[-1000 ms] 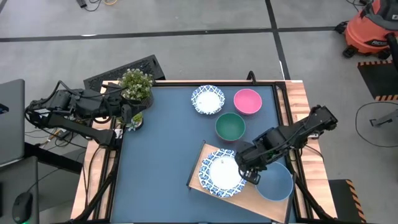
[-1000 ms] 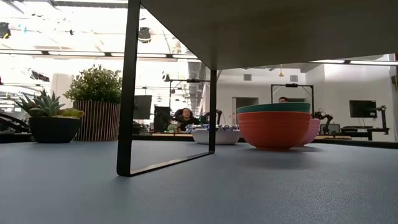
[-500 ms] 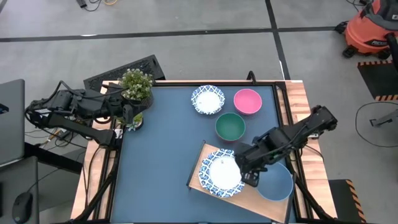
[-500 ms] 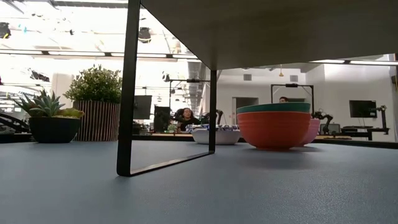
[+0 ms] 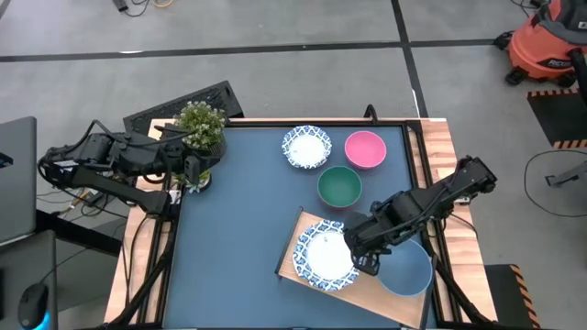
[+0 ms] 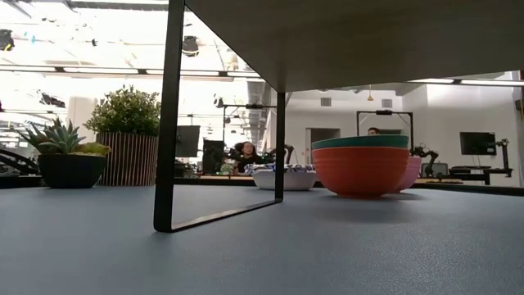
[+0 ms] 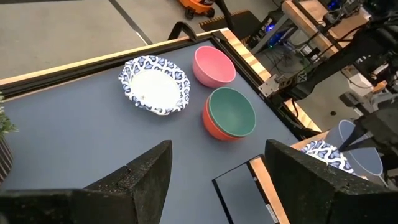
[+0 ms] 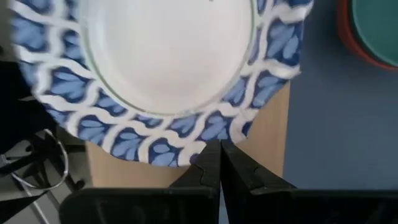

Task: Place and stack bowls onto a shelf
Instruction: Stack the white bowl on top of the white bowl on the shelf

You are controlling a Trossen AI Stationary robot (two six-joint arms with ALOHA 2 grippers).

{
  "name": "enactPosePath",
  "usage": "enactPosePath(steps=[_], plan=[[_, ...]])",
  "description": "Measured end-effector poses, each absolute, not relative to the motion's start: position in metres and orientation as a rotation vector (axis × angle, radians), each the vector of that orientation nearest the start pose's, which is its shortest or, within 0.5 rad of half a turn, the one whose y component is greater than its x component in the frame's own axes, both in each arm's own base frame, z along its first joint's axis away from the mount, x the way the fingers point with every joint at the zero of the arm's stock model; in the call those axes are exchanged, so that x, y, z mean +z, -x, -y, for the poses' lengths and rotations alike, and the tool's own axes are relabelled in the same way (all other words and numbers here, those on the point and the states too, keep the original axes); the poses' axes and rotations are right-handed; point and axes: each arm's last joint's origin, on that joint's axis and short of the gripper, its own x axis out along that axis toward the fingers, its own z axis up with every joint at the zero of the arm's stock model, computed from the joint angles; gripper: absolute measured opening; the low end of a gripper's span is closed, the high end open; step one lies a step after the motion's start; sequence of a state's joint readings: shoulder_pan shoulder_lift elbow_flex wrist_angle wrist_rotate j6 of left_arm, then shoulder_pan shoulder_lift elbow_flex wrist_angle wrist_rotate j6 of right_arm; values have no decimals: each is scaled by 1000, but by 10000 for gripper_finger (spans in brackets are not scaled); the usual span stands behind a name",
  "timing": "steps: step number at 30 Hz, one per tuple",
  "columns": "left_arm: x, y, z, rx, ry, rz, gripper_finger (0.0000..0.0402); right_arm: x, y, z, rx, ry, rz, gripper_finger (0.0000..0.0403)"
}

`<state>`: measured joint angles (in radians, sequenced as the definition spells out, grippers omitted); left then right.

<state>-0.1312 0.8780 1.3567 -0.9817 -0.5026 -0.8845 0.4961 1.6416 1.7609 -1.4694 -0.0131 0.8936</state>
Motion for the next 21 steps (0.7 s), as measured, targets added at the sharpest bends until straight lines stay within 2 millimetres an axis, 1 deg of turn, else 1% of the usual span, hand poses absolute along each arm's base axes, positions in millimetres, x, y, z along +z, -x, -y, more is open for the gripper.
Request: enactPosePath(steps=[3, 8, 10, 12, 15, 18, 21], plan=[[428, -124, 2, 545, 699, -286, 243, 352, -260, -142, -206, -424, -1415, 25], [428, -124, 2, 545, 699, -285, 243, 349, -262, -140, -205, -424, -1411, 25], [428, -124, 2, 545, 699, -286, 243, 353, -262, -137, -207, -427, -1409, 26], [428, -124, 2, 545, 699, -286, 243, 362, -262, -132, -186, -430, -1382, 30], [428, -124, 2, 544, 685, -289, 243, 385, -266, -117, -127, -392, -1296, 35], [428, -124, 2, 546, 674, -289, 243, 408, -273, -93, -147, -286, -1154, 36], [428, -124, 2, 547, 674, -288, 243, 417, -286, -63, -184, -182, -1043, 41]])
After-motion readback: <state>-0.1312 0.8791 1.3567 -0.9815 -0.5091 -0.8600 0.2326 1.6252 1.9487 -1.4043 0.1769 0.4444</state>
